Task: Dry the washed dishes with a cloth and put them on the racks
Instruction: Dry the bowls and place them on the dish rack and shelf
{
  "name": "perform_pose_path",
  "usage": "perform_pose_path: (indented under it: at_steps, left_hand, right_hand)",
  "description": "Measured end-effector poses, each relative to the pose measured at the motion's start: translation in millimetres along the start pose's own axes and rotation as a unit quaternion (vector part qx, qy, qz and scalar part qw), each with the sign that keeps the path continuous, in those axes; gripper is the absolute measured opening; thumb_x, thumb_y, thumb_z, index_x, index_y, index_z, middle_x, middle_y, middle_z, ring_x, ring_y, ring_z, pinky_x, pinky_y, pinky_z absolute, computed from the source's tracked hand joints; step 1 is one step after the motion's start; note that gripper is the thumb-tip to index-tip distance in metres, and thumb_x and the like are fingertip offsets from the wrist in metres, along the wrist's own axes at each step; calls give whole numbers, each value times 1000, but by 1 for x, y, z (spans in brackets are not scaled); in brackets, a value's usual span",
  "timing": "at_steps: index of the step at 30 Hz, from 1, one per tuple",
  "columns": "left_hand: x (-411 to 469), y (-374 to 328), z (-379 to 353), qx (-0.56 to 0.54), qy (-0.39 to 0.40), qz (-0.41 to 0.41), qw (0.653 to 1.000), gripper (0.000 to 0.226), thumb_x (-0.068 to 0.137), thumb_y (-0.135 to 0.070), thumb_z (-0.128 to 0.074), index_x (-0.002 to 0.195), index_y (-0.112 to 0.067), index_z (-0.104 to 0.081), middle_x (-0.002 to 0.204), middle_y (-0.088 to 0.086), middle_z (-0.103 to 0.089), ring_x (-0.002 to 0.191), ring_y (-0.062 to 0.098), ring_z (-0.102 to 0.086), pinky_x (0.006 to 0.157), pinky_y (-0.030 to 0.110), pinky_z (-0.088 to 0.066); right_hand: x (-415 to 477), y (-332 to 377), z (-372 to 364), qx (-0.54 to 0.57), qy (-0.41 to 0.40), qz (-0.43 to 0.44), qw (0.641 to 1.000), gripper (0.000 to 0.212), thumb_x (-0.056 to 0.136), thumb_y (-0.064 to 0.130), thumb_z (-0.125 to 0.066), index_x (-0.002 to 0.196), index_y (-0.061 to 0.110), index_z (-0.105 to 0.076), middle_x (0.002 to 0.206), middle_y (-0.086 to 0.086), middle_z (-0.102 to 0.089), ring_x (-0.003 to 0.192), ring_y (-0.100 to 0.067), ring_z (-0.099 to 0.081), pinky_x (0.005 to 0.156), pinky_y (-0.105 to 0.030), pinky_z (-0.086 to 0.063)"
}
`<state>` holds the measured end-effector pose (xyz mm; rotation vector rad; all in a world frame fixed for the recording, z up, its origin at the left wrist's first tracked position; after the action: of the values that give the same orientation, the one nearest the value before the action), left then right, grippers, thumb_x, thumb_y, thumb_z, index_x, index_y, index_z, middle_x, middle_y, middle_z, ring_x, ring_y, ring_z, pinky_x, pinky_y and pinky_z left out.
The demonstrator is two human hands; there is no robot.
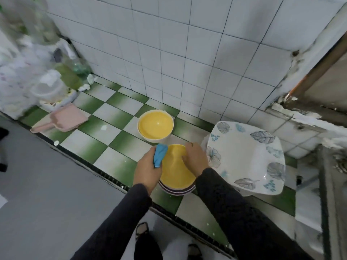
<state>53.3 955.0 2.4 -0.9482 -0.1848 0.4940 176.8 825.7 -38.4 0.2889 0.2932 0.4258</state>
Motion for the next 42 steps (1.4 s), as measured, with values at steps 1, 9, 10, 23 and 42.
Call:
perform_pose_path:
  at_steps: [1,9,10,23,42]
  left_hand:
    - [5,-1,3,-4,14,-10,1000,22,95,-13,-56,108,-31,-54,97,-16,-60,84,3,-56,68,11,-39]
    - [45,16,27,-19,72,-65,995,32,93,-19,-59,125,-19,-58,105,-6,-65,93,14,-62,80,24,-45]
    - [47,17,29,-23,83,-69,994,36,92,-20,-58,127,-18,-58,107,-4,-65,95,16,-61,82,26,-45]
    - [54,18,20,-48,98,-68,992,39,97,-16,-57,136,-19,-51,119,-1,-63,105,17,-60,95,32,-48]
    - [38,-2,-2,-112,-34,-92,989,39,99,-15,-54,138,-12,-47,105,6,-63,89,20,-57,83,31,-49]
  right_hand:
    - [0,0,-2,-18,-12,-4,1000,22,105,18,-44,122,8,-53,125,-13,-58,117,-29,-56,91,-34,-45]
    - [3,13,11,-25,-54,-44,997,25,97,-1,-42,117,11,-51,98,-11,-61,89,-32,-62,71,-39,-52]
    - [1,15,14,-17,-49,-51,997,24,97,-1,-42,116,11,-50,92,-9,-59,86,-33,-63,70,-40,-52]
    - [-48,12,27,81,-46,-105,990,40,101,4,-36,140,10,-34,127,-20,-52,108,-36,-50,85,-47,-47]
    - [-80,2,19,237,-283,-174,913,43,100,10,-46,143,10,-41,141,-11,-44,119,-30,-41,91,-36,-39]
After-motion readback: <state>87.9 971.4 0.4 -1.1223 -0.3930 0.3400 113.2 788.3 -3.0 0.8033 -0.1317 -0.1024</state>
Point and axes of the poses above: each hand's wrist, its own x-axis towards the middle knuckle, its own z-axis out of the back of the hand, y = z × x, the point moved 1 cm from there along x, towards the middle knuckle
